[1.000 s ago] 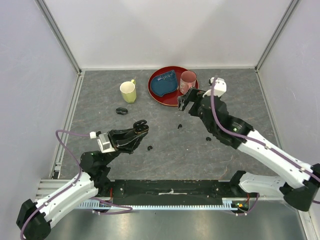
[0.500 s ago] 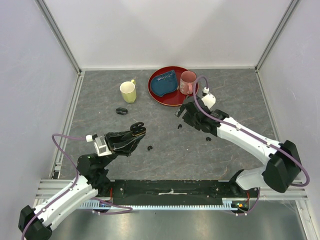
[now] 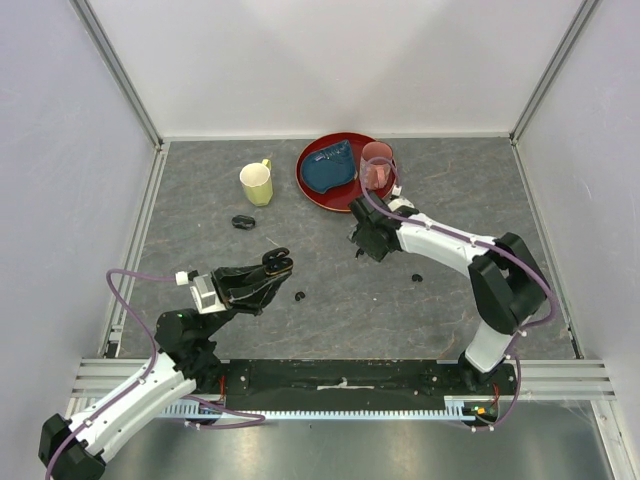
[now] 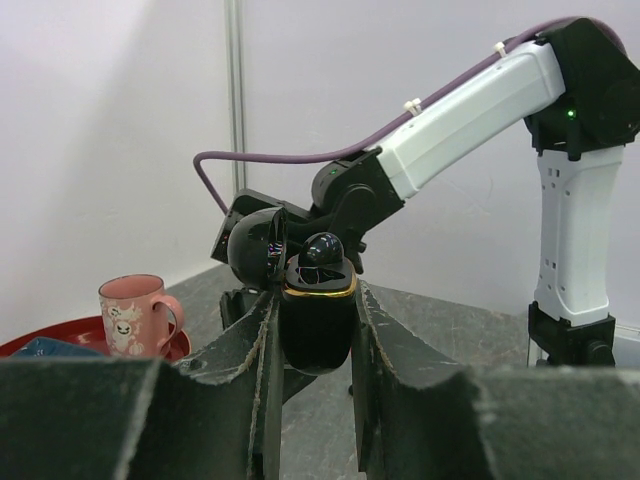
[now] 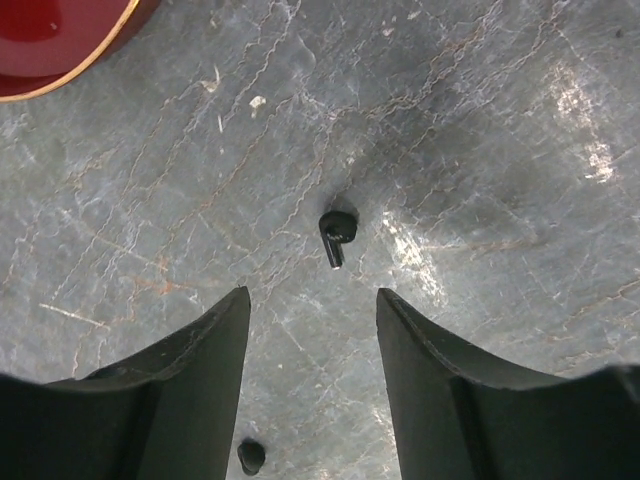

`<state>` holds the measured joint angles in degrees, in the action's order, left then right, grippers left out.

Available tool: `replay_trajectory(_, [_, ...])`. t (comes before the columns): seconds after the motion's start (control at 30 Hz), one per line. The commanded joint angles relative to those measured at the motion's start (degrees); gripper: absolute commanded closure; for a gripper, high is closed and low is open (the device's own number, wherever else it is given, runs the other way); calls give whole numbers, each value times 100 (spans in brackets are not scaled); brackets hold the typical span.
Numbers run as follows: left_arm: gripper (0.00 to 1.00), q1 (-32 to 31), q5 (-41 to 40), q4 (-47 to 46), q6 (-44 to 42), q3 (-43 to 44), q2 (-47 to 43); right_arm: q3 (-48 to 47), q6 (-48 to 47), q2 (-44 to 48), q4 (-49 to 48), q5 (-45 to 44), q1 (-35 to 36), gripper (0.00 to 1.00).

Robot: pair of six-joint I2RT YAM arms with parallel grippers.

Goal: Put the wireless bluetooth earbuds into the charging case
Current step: Move the earbud to the center of the board.

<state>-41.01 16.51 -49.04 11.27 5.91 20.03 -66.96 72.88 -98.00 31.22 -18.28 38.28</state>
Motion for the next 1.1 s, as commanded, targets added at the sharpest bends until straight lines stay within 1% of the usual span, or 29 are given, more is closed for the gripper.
replay_trajectory(0.0, [98,-3,-87,-88,-213,-73,-96,-475,103,-307,94,106,-93,40])
replay_trajectory(0.3, [98,-12,-210,-133,-248,-143,-105,-942,112,-861,525,9,-128,42])
replay_trajectory(0.6, [98,-12,-254,-194,-274,-169,-96,-959,218,-958,622,-26,-137,46])
replay_trajectory(1.07, [98,-3,-280,-185,-301,-152,-105,-1223,244,-1283,675,9,-163,49])
